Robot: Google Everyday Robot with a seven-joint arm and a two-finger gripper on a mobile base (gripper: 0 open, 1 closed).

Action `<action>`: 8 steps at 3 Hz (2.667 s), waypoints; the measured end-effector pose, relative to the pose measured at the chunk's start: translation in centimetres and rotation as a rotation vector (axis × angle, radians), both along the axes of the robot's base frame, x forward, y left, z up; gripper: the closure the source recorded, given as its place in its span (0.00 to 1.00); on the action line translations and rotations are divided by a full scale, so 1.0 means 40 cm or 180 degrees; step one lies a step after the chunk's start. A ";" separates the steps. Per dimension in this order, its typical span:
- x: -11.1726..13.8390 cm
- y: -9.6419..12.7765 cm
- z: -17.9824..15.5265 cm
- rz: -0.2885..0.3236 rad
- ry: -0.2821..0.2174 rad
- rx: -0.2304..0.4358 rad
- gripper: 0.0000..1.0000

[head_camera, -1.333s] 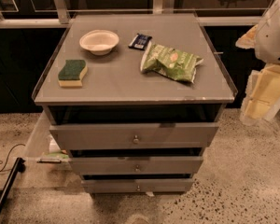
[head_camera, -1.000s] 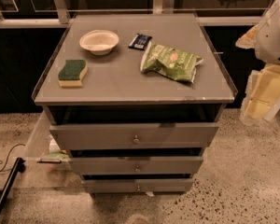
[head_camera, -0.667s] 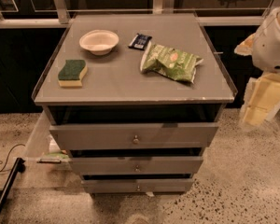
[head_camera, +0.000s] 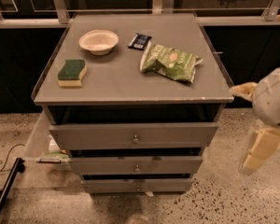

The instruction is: Open bottom drawer

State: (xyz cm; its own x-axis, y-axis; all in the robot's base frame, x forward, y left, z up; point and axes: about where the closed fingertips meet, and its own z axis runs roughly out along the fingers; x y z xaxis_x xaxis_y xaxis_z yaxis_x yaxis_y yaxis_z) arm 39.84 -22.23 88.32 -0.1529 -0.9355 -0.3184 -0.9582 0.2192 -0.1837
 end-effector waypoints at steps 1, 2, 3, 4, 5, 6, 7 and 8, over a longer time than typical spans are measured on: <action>-0.047 -0.015 -0.134 -0.0009 -0.0103 0.0474 0.00; -0.058 0.000 -0.251 0.0176 -0.0207 0.0810 0.00; -0.057 0.001 -0.255 0.0387 -0.0301 0.0759 0.00; -0.057 0.001 -0.255 0.0387 -0.0301 0.0759 0.00; -0.043 -0.001 -0.333 0.0338 -0.0235 0.0866 0.00; -0.020 -0.017 -0.472 0.0311 -0.0250 0.1079 0.00; 0.014 -0.028 -0.628 0.0395 -0.0381 0.1209 0.00; 0.051 -0.028 -0.773 0.0485 -0.0495 0.1209 0.00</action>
Offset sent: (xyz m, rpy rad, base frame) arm -0.0273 0.0062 -0.1652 0.3572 -0.1157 0.1979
